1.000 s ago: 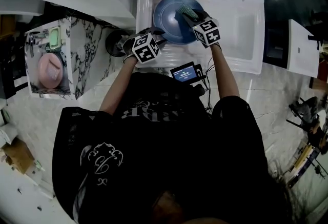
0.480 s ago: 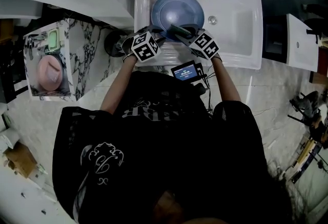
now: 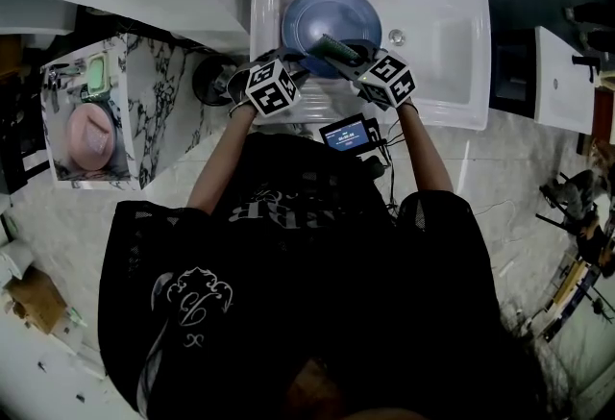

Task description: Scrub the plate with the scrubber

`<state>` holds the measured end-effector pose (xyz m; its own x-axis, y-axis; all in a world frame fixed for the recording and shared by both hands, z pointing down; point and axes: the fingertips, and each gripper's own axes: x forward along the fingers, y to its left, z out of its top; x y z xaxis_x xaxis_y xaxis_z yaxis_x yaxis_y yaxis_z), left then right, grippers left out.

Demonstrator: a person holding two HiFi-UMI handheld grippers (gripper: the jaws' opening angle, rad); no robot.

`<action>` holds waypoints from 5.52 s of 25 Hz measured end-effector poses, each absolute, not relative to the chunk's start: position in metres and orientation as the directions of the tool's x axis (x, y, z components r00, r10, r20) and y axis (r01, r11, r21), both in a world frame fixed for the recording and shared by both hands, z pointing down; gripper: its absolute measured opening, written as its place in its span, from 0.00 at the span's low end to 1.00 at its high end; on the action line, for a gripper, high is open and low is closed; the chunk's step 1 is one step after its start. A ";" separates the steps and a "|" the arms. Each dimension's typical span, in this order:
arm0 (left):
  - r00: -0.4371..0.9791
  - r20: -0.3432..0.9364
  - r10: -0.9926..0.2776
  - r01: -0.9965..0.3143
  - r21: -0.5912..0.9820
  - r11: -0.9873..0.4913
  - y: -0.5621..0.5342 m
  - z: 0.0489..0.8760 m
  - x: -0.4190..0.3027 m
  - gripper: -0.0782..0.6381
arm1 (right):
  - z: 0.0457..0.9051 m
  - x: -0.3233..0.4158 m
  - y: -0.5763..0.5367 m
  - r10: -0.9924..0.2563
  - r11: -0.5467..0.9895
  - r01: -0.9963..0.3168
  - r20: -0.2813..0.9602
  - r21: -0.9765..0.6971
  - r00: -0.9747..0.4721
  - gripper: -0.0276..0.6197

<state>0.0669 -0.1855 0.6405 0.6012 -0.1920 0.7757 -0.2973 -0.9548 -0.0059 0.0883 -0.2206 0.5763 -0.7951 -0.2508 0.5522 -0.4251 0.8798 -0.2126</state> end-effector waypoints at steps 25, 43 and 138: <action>0.633 0.750 -0.190 -0.319 0.030 -0.947 -0.188 0.639 0.066 0.29 | 0.613 0.161 -0.366 -0.446 0.846 -0.514 0.715 0.139 -0.539 0.18; 0.638 0.746 -0.192 -0.331 0.041 -0.943 -0.188 0.639 0.066 0.29 | 0.611 0.163 -0.262 -0.399 0.776 -0.626 0.706 -0.081 -0.586 0.18; 0.899 0.294 -0.325 -0.363 0.086 -0.928 0.099 0.425 -0.122 0.24 | 0.442 -0.060 0.109 -0.816 0.403 -0.889 0.355 -0.219 -0.457 0.18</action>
<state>-0.1217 0.0987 0.4245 0.8992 -0.3245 0.2936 -0.3630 -0.9278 0.0862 -0.0600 0.1093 0.4418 -0.4572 -0.8156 0.3546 -0.8887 0.4028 -0.2191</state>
